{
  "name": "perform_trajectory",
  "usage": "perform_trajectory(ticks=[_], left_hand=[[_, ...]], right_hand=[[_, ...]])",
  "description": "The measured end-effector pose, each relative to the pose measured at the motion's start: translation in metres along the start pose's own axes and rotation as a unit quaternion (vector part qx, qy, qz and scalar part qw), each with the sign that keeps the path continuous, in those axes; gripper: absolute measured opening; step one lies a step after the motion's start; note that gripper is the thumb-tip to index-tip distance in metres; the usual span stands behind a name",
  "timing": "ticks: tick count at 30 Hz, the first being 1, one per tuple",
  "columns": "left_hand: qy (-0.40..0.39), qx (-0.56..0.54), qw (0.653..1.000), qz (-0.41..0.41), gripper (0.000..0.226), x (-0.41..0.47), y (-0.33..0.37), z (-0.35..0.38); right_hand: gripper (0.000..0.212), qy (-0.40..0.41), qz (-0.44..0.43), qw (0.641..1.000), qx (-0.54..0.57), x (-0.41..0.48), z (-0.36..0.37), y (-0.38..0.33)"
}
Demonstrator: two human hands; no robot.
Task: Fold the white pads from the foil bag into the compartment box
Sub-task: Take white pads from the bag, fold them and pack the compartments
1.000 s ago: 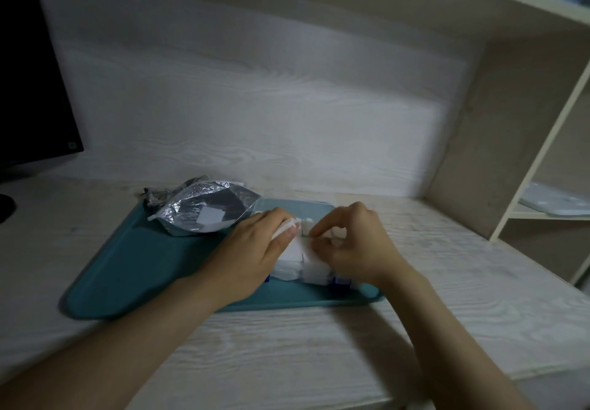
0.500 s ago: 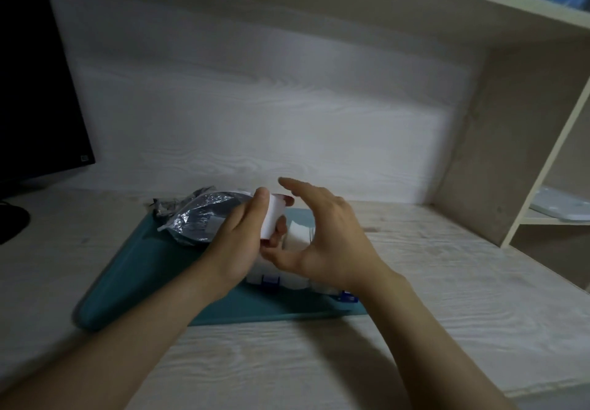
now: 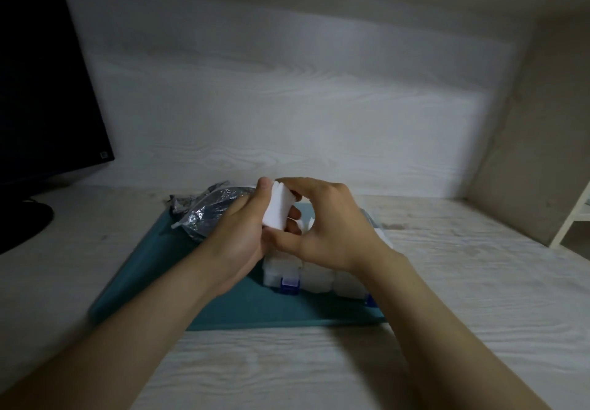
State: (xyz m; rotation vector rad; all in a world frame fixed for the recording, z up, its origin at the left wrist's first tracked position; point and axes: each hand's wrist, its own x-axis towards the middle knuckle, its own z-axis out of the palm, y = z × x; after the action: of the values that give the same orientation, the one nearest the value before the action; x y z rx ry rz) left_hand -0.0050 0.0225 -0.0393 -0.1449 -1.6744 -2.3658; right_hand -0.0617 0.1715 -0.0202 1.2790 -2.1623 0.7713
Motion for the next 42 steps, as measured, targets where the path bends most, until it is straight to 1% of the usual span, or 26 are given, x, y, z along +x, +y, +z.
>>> perform_trajectory(ticks=[2, 4, 5, 7, 9, 10, 12, 14, 15, 16, 18, 19, 20, 21, 22, 24, 26, 28, 31, 33, 36, 38, 40, 42], left_hand=[[0.003, -0.009, 1.000, -0.006, 0.052, 0.001, 0.000, -0.001], [-0.007, 0.003, 1.000, -0.002, 0.052, 0.000, 0.000, 0.000], [-0.008, 0.024, 1.000, 0.005, 0.053, 0.000, -0.001, 0.000], [-0.003, 0.094, 0.995, 0.030, 0.058, 0.000, -0.004, -0.004], [-0.002, 0.155, 0.986, 0.053, 0.059, 0.000, -0.008, -0.007], [-0.005, 0.172, 0.983, 0.057, 0.056, 0.000, -0.009, -0.008], [-0.010, 0.174, 0.983, 0.065, 0.041, -0.001, -0.009, -0.006], [-0.018, 0.185, 0.979, 0.079, 0.027, -0.002, -0.008, -0.003], [-0.021, 0.198, 0.976, 0.090, 0.026, -0.002, -0.008, -0.002], [-0.018, 0.210, 0.972, 0.100, 0.029, -0.002, -0.007, -0.003], [0.012, 0.244, 0.961, 0.127, 0.039, 0.000, -0.008, -0.008], [0.035, 0.284, 0.947, 0.147, 0.038, 0.003, -0.010, -0.013], [0.059, 0.336, 0.925, 0.166, 0.032, 0.005, -0.012, -0.018], [0.079, 0.384, 0.902, 0.178, 0.022, 0.007, -0.015, -0.023], [0.084, 0.422, 0.884, 0.183, 0.017, 0.008, -0.017, -0.027], [0.060, 0.468, 0.865, 0.170, 0.022, 0.008, -0.023, -0.030], [0.011, 0.511, 0.847, 0.145, 0.031, 0.004, -0.026, -0.029], [-0.025, 0.546, 0.827, 0.133, 0.040, -0.001, -0.025, -0.025], [-0.048, 0.564, 0.807, 0.169, 0.038, -0.002, -0.024, -0.023], [-0.058, 0.572, 0.799, 0.177, 0.036, -0.001, -0.027, -0.023], [-0.065, 0.583, 0.790, 0.176, 0.034, 0.001, -0.031, -0.023], [-0.074, 0.585, 0.788, 0.179, 0.034, 0.001, -0.033, -0.023], [-0.087, 0.589, 0.783, 0.179, 0.042, 0.001, -0.034, -0.024], [-0.095, 0.595, 0.778, 0.177, 0.053, 0.000, -0.034, -0.024]], right_hand=[[0.041, 0.007, -0.008, 1.000, -0.026, -0.002, 0.005, 0.003], [0.053, -0.003, 0.000, 0.999, -0.041, -0.004, 0.007, 0.006], [0.057, -0.009, 0.003, 0.999, -0.045, -0.005, 0.007, 0.007], [0.055, -0.016, 0.001, 0.999, -0.028, -0.008, 0.004, 0.005], [0.048, -0.008, 0.015, 0.999, 0.043, -0.011, 0.000, 0.005], [0.043, 0.005, 0.038, 0.996, 0.084, -0.012, -0.002, 0.006], [0.026, 0.041, 0.098, 0.984, 0.144, -0.011, -0.005, 0.007], [0.008, 0.049, 0.139, 0.970, 0.193, -0.009, -0.005, 0.007], [0.005, 0.044, 0.147, 0.965, 0.215, -0.008, -0.005, 0.007], [0.006, 0.047, 0.153, 0.956, 0.244, -0.006, -0.005, 0.006], [0.008, 0.083, 0.189, 0.929, 0.306, -0.003, -0.005, 0.010], [0.008, 0.104, 0.218, 0.916, 0.320, -0.002, -0.006, 0.015], [0.009, 0.117, 0.248, 0.910, 0.312, -0.001, -0.005, 0.020], [0.009, 0.114, 0.272, 0.915, 0.275, 0.000, -0.004, 0.027], [0.011, 0.094, 0.290, 0.926, 0.222, 0.002, -0.003, 0.035], [0.013, 0.035, 0.314, 0.939, 0.135, 0.005, -0.002, 0.043], [0.018, -0.008, 0.315, 0.944, 0.096, 0.009, -0.001, 0.048], [0.022, -0.035, 0.312, 0.947, 0.068, 0.010, -0.003, 0.051], [0.024, -0.049, 0.331, 0.940, 0.063, 0.004, -0.005, 0.057], [0.024, -0.078, 0.327, 0.941, 0.039, 0.001, -0.004, 0.057], [0.018, -0.105, 0.316, 0.942, -0.038, -0.002, 0.001, 0.053], [0.013, -0.090, 0.307, 0.942, -0.099, -0.004, 0.000, 0.048], [0.012, -0.070, 0.285, 0.951, -0.098, -0.006, -0.002, 0.045], [0.017, -0.083, 0.260, 0.958, -0.088, -0.007, -0.002, 0.038]])
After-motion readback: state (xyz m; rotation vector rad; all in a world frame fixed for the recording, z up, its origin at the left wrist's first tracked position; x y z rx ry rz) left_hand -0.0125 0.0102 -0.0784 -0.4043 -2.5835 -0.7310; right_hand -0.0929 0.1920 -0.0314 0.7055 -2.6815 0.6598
